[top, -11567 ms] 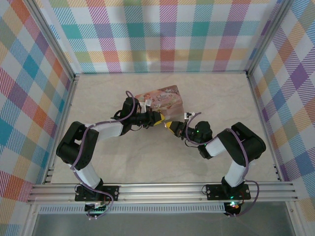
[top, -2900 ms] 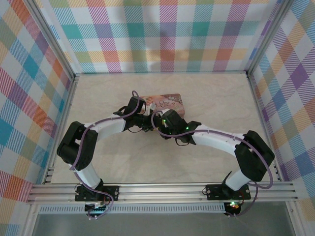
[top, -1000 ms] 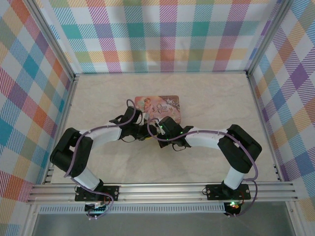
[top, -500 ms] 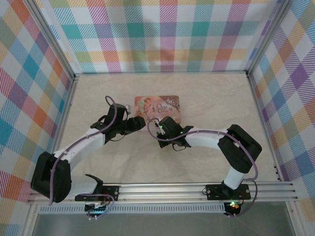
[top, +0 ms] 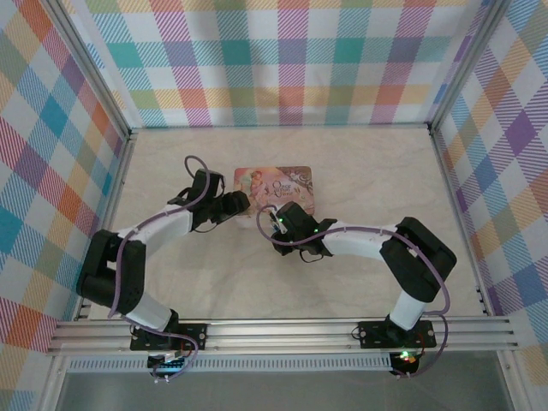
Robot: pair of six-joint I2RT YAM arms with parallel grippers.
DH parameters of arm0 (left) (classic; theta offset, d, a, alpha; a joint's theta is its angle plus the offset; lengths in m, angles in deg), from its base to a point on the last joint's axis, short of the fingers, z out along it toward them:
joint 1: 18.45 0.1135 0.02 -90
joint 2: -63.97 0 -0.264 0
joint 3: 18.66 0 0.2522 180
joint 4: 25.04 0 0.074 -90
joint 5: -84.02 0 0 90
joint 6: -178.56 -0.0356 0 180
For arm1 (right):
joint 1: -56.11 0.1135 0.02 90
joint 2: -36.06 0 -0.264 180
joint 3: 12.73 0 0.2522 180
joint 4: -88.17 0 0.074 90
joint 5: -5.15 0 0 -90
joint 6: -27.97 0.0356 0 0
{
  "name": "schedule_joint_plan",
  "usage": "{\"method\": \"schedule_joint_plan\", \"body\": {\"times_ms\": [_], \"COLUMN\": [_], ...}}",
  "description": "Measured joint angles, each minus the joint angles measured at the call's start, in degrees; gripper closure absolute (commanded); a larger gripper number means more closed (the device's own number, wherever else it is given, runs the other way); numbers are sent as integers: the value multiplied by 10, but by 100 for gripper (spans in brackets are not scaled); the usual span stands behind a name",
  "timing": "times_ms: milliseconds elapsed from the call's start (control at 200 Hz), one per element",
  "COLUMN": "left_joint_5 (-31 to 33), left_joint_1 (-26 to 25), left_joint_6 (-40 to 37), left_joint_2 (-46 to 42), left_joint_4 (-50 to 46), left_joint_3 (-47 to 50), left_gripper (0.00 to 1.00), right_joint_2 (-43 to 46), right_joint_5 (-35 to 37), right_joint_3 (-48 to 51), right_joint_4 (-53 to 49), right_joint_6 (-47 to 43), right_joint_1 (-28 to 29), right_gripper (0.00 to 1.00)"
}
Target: Unlock the padlock with the key
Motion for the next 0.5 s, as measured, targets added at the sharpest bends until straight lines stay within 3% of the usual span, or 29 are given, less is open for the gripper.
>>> {"method": "schedule_joint_plan", "body": {"times_ms": [285, 500], "left_joint_5": [-13, -17], "left_joint_1": [1, 1], "left_joint_6": [0, 0], "left_joint_2": [65, 88], "left_joint_4": [23, 31], "left_joint_3": [-55, -80], "left_gripper": [43, 43], "right_joint_2": [51, 57], "right_joint_5": [24, 57], "right_joint_3": [20, 21], "right_joint_4": [0, -7], "right_joint_6": [20, 37], "right_joint_1": [-11, -10], "right_gripper": [62, 60]}}
